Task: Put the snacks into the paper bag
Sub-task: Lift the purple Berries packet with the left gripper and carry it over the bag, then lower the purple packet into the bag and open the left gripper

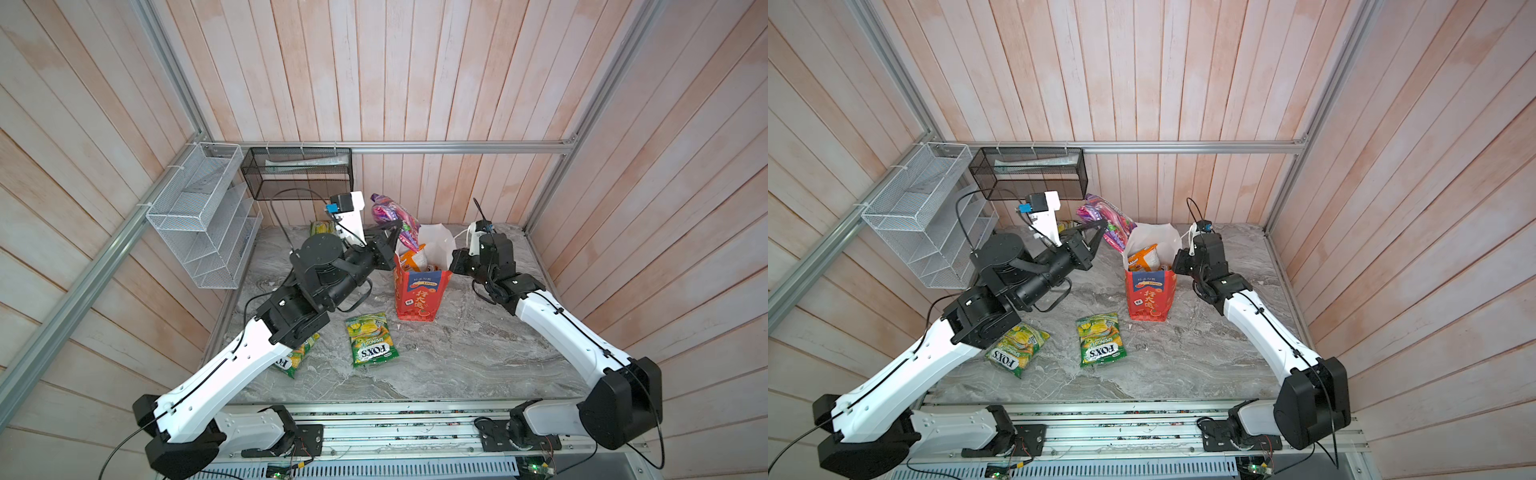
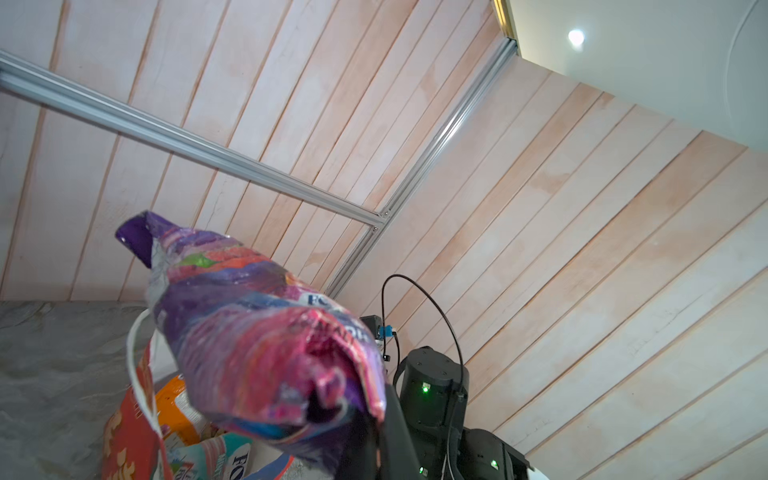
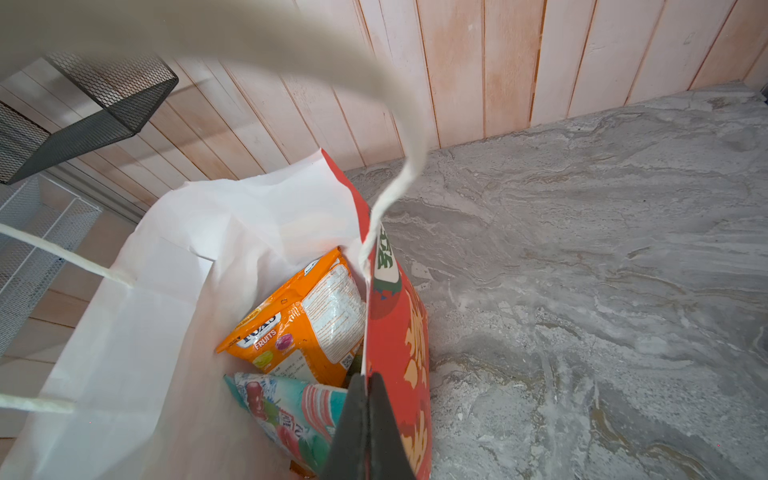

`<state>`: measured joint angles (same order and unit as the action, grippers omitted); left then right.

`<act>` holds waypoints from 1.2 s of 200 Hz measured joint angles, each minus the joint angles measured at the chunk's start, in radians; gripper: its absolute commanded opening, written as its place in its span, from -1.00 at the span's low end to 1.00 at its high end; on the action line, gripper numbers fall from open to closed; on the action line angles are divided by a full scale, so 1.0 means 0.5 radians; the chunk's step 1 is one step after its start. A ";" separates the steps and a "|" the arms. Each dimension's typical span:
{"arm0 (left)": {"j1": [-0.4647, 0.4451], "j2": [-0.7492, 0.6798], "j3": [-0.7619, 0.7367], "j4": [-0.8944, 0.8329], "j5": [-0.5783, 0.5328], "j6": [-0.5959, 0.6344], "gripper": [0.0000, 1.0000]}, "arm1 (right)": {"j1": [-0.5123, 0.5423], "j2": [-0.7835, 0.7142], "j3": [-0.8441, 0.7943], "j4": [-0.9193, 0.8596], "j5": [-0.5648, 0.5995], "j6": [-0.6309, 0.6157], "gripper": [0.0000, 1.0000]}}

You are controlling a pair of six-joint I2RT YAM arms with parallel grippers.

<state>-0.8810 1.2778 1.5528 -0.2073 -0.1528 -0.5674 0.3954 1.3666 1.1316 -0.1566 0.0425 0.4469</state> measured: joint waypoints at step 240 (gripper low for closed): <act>0.222 1.422 1.651 -1.720 0.358 0.490 -1.00 | -0.003 0.000 -0.001 0.001 -0.014 -0.012 -1.00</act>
<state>-0.7700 1.9888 2.3783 -1.0672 0.0261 -0.3225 0.3939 1.3666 1.1313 -0.1562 0.0357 0.4408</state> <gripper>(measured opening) 0.049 0.041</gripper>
